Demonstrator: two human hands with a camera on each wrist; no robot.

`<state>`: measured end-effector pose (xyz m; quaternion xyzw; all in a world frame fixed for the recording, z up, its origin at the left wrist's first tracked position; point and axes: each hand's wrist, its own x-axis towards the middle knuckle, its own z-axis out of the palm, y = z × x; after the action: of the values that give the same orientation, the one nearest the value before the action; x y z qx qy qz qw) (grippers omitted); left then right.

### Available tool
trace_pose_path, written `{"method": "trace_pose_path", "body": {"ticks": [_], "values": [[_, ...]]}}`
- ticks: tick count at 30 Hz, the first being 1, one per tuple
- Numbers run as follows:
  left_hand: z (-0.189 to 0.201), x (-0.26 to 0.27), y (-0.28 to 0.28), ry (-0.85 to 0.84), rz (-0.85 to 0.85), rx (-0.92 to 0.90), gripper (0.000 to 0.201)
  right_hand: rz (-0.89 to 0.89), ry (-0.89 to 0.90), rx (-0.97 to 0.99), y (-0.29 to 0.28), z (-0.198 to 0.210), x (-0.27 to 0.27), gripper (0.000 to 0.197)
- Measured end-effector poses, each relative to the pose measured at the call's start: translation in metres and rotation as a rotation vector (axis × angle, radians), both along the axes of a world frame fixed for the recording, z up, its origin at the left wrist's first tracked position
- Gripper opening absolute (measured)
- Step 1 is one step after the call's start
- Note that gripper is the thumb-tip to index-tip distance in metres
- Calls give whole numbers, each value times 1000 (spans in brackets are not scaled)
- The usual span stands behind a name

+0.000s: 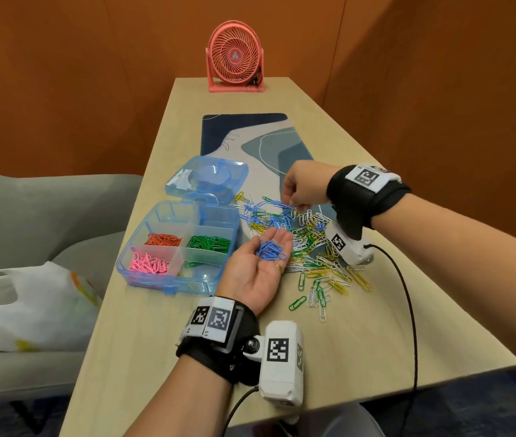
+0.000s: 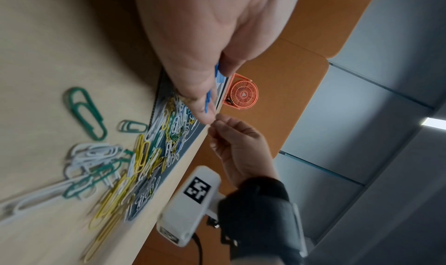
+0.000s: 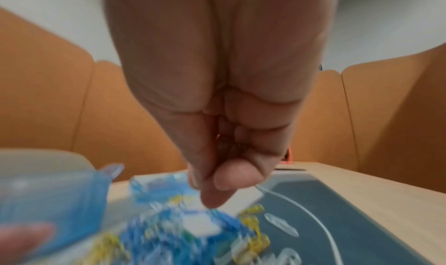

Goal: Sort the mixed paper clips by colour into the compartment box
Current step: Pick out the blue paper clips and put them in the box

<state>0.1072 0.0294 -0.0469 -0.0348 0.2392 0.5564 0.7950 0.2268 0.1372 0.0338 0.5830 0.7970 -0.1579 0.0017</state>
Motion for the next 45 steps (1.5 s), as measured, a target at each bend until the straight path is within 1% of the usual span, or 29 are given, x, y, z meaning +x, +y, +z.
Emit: {"method": "trace_pose_path", "body": {"ticks": [2, 4, 5, 7, 8, 12, 15, 17, 21, 24, 27, 29, 32, 36, 37, 38, 39, 41, 42, 45], "values": [[1, 1, -2, 40, -28, 2, 31, -32, -72, 14, 5, -11, -2, 26], [1, 1, -2, 70, -34, 8, 28, -49, -108, 4, 6, -20, -5, 18], [1, 1, -1, 79, -34, 11, 28, -53, -120, 1, 6, -24, -5, 17], [0, 1, 0, 90, -29, 12, 27, -64, -137, -27, 6, -28, -7, 25], [0, 1, 0, 90, -26, 12, 27, -64, -147, -44, 5, -29, -8, 26], [0, 0, 1, 101, -12, 11, 26, -59, -159, -41, 4, -28, -7, 19], [2, 0, 0, 95, -8, 12, 26, -74, -71, -84, 6, -28, -2, 4], [3, 0, -1, 101, -8, 14, 26, -81, -12, -120, 6, -26, 3, 12], [1, 0, 0, 115, -15, 14, 26, -72, 174, -136, -2, -11, 9, 8], [-1, -1, 1, 126, -26, 14, 27, 4, 315, -206, -16, 5, 5, 11], [-2, -1, 2, 77, 1, 26, 30, 117, 351, -329, -32, 13, -5, 13], [-1, -1, 1, 19, 24, 36, 34, 148, 344, -352, -36, 13, -11, 13], [-1, -2, 0, 30, 18, 9, 36, 94, 291, -256, -28, 11, -14, 13], [0, -2, 0, 30, 1, -9, 35, -9, 23, -90, -5, -4, -15, 18], [0, -3, 1, 34, -2, -11, 34, -31, -29, -70, -4, -9, -16, 16], [0, -3, 1, 40, -4, -10, 32, -42, -49, -60, -3, -14, -18, 11], [0, -3, 1, 45, -3, -6, 30, -54, -44, -63, -3, -19, -19, 15], [0, -2, 1, 53, 5, 0, 28, -66, -25, -62, -1, -27, -22, 34], [0, -2, 1, 58, 6, 2, 28, -70, -15, -54, -1, -29, -22, 38], [0, -2, 2, 75, 6, 4, 27, -71, -15, -79, 1, -31, -24, 34]]}}
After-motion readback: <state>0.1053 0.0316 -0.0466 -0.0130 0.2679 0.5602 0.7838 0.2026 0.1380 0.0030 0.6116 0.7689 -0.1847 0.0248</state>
